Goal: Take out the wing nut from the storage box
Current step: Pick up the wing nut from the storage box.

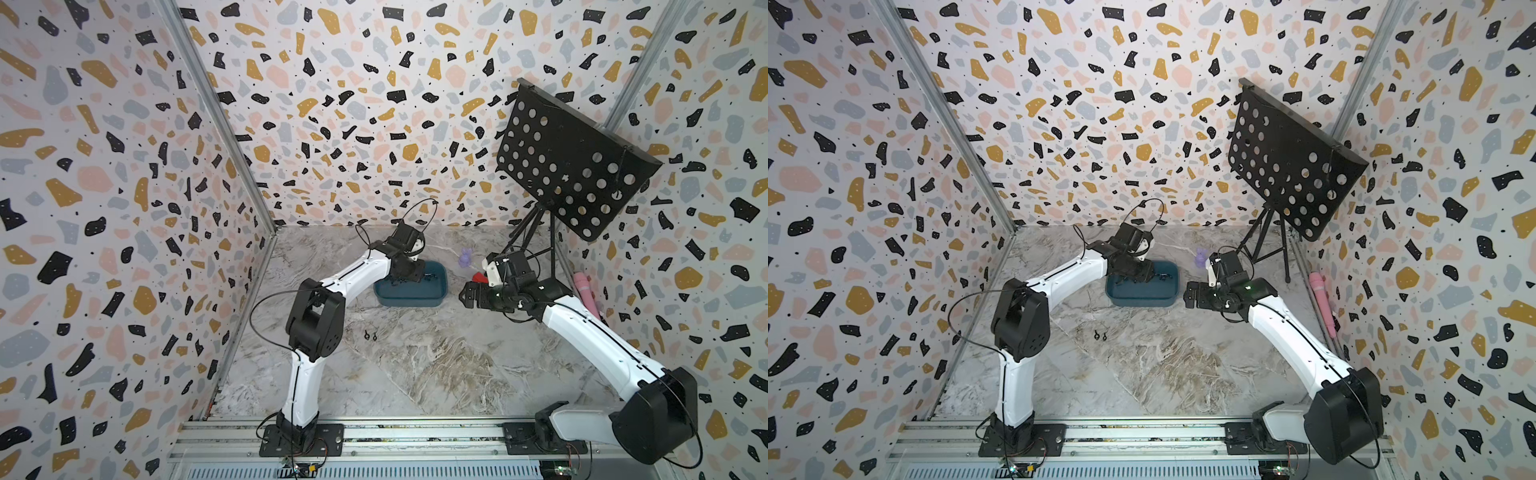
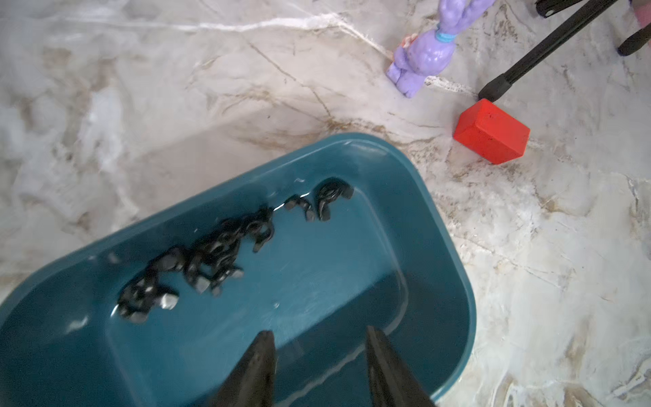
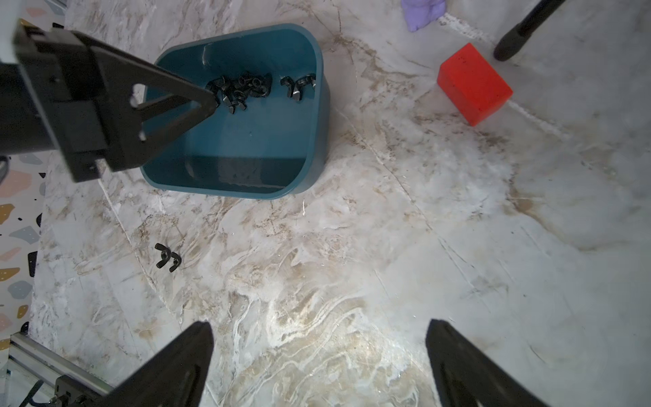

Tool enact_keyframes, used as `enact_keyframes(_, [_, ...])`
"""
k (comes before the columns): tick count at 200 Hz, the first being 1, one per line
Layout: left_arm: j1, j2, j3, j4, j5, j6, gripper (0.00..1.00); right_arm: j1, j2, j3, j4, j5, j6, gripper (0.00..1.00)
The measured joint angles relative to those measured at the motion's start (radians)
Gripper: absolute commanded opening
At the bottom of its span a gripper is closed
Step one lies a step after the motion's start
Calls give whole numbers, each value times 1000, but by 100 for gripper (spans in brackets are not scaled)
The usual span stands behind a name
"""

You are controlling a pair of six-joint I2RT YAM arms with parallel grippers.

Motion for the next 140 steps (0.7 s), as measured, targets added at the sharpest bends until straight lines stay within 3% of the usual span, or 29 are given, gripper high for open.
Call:
enact_keyframes(54, [-33, 179, 177, 5, -4, 69, 39, -19, -55, -33, -49, -2, -5, 100])
enact_keyframes(140, [-29, 337, 324, 5, -40, 137, 34, -45, -68, -36, -80, -11, -19, 100])
